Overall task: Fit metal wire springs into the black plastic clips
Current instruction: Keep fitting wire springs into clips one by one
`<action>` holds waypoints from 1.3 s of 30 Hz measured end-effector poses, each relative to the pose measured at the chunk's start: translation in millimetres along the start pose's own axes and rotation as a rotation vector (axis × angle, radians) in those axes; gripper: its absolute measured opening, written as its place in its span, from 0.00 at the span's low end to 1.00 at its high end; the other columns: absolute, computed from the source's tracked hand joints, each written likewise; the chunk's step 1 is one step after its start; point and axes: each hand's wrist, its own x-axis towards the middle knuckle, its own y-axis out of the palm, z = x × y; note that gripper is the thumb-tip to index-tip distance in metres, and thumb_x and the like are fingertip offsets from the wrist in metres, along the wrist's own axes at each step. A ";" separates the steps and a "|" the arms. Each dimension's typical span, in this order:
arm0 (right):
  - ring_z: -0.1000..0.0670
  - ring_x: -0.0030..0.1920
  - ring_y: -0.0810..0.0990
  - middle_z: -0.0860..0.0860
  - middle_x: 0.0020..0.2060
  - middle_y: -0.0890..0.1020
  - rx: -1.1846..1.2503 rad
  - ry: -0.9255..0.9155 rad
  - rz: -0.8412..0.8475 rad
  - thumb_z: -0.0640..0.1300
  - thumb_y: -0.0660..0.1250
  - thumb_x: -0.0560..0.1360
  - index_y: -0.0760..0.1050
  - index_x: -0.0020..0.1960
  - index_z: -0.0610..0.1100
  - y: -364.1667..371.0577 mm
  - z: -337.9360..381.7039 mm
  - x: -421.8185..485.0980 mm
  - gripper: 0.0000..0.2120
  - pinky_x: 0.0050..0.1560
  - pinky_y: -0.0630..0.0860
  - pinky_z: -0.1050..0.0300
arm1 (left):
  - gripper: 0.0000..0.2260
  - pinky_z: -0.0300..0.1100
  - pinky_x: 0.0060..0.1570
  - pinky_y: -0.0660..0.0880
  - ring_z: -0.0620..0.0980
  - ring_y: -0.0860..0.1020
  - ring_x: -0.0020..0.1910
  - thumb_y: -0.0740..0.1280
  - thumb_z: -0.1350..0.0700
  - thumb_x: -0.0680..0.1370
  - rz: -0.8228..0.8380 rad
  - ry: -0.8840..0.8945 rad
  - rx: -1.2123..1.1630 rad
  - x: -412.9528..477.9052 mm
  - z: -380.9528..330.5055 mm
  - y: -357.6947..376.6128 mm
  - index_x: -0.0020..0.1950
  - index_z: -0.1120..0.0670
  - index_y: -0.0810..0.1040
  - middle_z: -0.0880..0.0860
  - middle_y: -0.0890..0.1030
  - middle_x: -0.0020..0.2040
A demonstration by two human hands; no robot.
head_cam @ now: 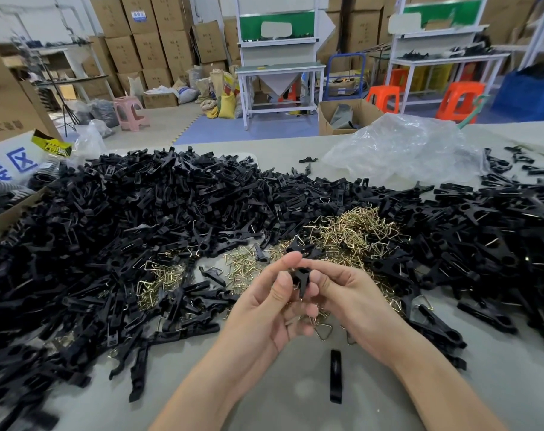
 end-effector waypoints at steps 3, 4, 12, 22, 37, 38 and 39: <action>0.44 0.53 0.86 0.44 0.50 0.87 0.002 0.004 -0.007 0.54 0.73 0.71 0.84 0.61 0.50 -1.4 -1.7 1.3 0.19 0.56 0.80 0.54 | 0.16 0.42 0.38 0.81 0.49 0.82 0.40 0.68 0.53 0.78 0.042 -0.047 -0.145 -0.7 0.3 -1.8 0.65 0.54 0.80 0.59 0.83 0.49; 0.44 0.52 0.86 0.45 0.49 0.87 0.008 0.006 -0.001 0.53 0.74 0.71 0.84 0.60 0.50 -1.2 -2.2 1.5 0.19 0.56 0.80 0.55 | 0.18 0.41 0.37 0.81 0.48 0.81 0.38 0.69 0.53 0.76 0.045 -0.056 -0.186 -0.4 -0.1 -2.3 0.64 0.55 0.81 0.59 0.82 0.47; 0.42 0.48 0.82 0.43 0.46 0.87 0.022 0.017 0.007 0.50 0.78 0.69 0.85 0.58 0.44 -2.1 -3.2 3.0 0.20 0.56 0.80 0.52 | 0.12 0.41 0.36 0.78 0.46 0.73 0.31 0.64 0.54 0.80 0.035 -0.075 -0.296 -0.1 0.5 -6.6 0.55 0.57 0.84 0.57 0.76 0.39; 0.49 0.43 0.81 0.45 0.45 0.87 -0.043 -0.006 -0.017 0.45 0.74 0.70 0.87 0.51 0.46 0.5 -1.3 0.2 0.11 0.50 0.80 0.59 | 0.09 0.40 0.32 0.76 0.45 0.71 0.27 0.67 0.54 0.76 -0.001 -0.071 -0.222 -0.2 0.6 -5.5 0.49 0.56 0.85 0.55 0.74 0.35; 0.51 0.42 0.85 0.42 0.48 0.86 0.267 -0.068 -0.257 0.40 0.73 0.72 0.86 0.53 0.43 -17.4 24.2 -5.5 0.11 0.46 0.82 0.62 | 0.15 0.38 0.30 0.74 0.47 0.73 0.27 0.68 0.42 0.75 -0.250 0.120 0.268 3.5 -2.3 -30.5 0.45 0.52 0.86 0.52 0.78 0.34; 0.51 0.42 0.85 0.42 0.48 0.86 0.366 -0.093 -0.318 0.39 0.72 0.72 0.86 0.53 0.40 -24.7 33.9 -4.3 0.11 0.45 0.82 0.62 | 0.14 0.38 0.31 0.75 0.47 0.73 0.28 0.67 0.44 0.76 -0.248 0.126 0.291 2.1 -2.3 -31.1 0.48 0.53 0.86 0.53 0.79 0.35; 0.51 0.43 0.85 0.42 0.48 0.86 0.456 -0.141 -0.370 0.40 0.72 0.72 0.84 0.55 0.38 -33.1 46.7 -3.2 0.12 0.45 0.83 0.61 | 0.14 0.39 0.32 0.75 0.47 0.74 0.29 0.65 0.46 0.77 -0.250 0.135 0.310 1.2 -1.8 -30.9 0.50 0.52 0.86 0.54 0.79 0.36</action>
